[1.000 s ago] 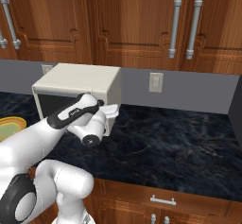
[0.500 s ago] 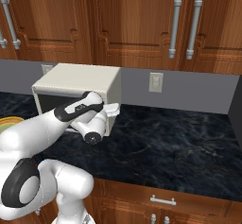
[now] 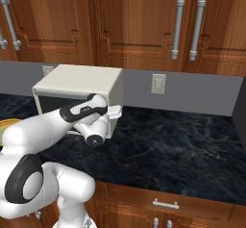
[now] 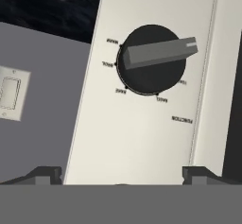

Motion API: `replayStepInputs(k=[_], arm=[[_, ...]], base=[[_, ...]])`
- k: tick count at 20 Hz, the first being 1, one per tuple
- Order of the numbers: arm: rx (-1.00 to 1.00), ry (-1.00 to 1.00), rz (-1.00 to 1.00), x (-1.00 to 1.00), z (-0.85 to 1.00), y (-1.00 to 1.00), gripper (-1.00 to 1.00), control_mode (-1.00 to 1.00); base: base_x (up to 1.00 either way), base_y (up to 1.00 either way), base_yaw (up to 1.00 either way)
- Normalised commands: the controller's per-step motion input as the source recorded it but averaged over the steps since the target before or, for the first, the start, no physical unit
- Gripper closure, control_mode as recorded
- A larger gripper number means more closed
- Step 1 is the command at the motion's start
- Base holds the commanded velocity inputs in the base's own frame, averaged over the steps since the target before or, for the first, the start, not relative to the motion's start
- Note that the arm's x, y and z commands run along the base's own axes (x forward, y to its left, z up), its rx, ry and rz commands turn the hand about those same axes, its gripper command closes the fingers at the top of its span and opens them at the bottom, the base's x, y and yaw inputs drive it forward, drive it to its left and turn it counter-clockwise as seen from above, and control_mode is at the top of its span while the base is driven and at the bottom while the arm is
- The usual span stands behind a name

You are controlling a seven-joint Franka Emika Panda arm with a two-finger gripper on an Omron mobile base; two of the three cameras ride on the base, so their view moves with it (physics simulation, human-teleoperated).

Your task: Pull the toaster oven rack outwards. Pick up the baguette from the plate and place it on the toaster oven rack. Close the toaster oven door fully and set the temperature to the lowest setting.

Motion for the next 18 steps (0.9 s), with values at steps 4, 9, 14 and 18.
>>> replayStepInputs(k=[4, 9, 14, 18], arm=[[0.00, 0.00, -0.01, 0.08, -0.04, 0.13, -1.00, -1.00], [0.00, 0.00, -0.01, 0.09, -0.06, 0.09, -1.00, -1.00], [0.00, 0.00, -0.01, 0.09, -0.03, 0.10, 1.00, -1.00], [0.00, 0.00, -0.01, 0.09, -0.04, 0.03, 1.00, -1.00]], base=[[0.00, 0.00, 0.00], [0.00, 0.00, 0.00], [0.00, 0.00, 0.00], [0.00, 0.00, 0.00]])
